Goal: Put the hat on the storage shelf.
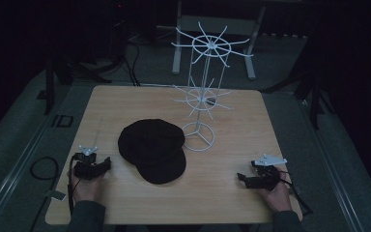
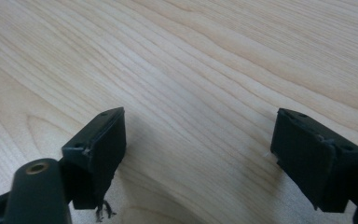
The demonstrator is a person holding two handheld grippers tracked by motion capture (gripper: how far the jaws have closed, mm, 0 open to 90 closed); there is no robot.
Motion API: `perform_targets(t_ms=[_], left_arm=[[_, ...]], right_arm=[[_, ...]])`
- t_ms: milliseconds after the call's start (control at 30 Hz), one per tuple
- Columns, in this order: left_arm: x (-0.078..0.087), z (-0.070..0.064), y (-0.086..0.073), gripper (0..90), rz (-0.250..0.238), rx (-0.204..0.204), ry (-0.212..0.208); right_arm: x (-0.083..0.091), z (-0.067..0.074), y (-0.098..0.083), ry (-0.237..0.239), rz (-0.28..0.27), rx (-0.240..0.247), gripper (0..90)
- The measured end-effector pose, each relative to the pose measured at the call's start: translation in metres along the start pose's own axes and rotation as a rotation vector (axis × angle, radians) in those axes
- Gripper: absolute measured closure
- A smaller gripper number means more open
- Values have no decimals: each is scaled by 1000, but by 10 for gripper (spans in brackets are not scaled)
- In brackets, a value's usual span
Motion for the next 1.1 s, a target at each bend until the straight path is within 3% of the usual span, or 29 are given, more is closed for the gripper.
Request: perform_targets(t_ms=[300, 433, 467, 600, 667, 800, 867, 933, 1000, 1067, 1100], left_arm=[[1, 1, 1, 398, 6, 7, -16], [4, 0, 3, 517, 42, 6, -65], [5, -1, 4, 524, 62, -20, -76], [7, -2, 5, 543, 76, -25, -104], [11, -3, 6, 533, 69, -20, -137], [19, -5, 11, 475, 43, 0, -151], [29, -6, 19, 457, 14, 22, -177], [32, -7, 22, 450, 5, 23, -182], [39, -12, 29, 447, -12, 10, -212], [41, -15, 30, 437, -18, 3, -210], [42, -21, 33, 424, -21, -13, -221]], right_arm=[[-1, 1, 0, 11, 4, 15, 151], [-1, 1, 0, 11, 4, 15, 153], [0, 1, 0, 11, 5, 16, 153], [0, 1, 0, 10, 5, 13, 160], [0, 1, -1, 8, 4, 11, 160], [0, 1, -1, 7, 3, 9, 160], [0, 1, -1, 6, 4, 6, 159], [0, 1, -1, 5, 4, 7, 159], [1, 1, -1, 5, 4, 4, 159], [1, 1, -1, 5, 4, 2, 159], [1, 2, -1, 5, 5, 2, 159]])
Point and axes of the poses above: each handheld gripper's, and its own axes: x roughly backward along the jaws, y roughly out of its top, z roughly to its left, the point moved 5 cm from there along -x, roughly forward along the jaws, and after that the axes turned 12 degrees about z, right-handed, at the moved point
